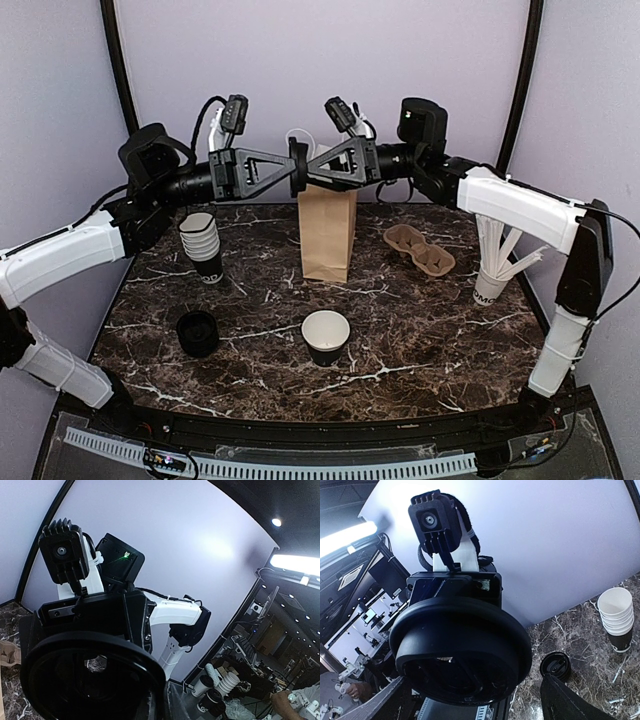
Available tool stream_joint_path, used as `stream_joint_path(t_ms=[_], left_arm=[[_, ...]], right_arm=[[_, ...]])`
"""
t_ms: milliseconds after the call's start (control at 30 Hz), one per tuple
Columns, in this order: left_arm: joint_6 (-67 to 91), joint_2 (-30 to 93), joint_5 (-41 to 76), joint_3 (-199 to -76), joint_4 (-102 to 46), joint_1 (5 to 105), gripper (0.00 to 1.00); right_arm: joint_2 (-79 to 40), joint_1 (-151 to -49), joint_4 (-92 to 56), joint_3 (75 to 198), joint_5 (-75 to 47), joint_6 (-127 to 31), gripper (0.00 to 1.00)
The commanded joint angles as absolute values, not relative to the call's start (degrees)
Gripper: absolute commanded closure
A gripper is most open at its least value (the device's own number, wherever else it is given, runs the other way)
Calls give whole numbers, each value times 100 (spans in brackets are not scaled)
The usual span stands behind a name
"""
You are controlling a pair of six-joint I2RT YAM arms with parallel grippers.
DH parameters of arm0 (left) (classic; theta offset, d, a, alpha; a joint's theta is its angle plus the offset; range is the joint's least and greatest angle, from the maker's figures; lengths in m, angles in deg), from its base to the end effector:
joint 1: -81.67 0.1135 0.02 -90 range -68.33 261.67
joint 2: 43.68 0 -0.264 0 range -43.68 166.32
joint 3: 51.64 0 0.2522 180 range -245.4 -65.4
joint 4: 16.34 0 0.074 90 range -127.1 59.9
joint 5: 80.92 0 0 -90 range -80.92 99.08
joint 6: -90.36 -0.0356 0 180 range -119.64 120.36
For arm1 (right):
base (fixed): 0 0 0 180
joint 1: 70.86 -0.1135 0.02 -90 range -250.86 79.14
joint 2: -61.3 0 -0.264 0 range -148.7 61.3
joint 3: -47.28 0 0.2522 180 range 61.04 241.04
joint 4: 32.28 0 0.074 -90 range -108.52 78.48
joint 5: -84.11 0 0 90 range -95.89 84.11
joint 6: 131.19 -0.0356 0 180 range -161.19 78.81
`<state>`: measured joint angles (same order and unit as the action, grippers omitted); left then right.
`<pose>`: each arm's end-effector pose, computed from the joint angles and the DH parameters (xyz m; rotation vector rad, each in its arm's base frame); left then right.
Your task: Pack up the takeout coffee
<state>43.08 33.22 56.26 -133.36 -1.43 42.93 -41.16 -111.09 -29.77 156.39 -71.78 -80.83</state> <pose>0.2207 -0.2105 0.4250 0.7747 1.3511 -1.6650 0.2964 0.2933 0.4069 -1.1016 1.5641 1.8632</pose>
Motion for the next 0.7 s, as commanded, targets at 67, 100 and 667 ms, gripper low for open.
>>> stream_joint_path(t_ms=[67,100,667], left_arm=[[4302,3251,5702,-13228,-3,4327,92],[4300,3252,5700,-13228,-8,4333,92],[4216,3299,5602,-13256,-91,4327,92]], right_arm=[[-4159,-11225,-4127,15553,-7520,-8745,7],[-4146,-11227,-4329,15507,-7564,-8923,7],[-4119,-11252,-4337,15438,-7460,-8930,13]])
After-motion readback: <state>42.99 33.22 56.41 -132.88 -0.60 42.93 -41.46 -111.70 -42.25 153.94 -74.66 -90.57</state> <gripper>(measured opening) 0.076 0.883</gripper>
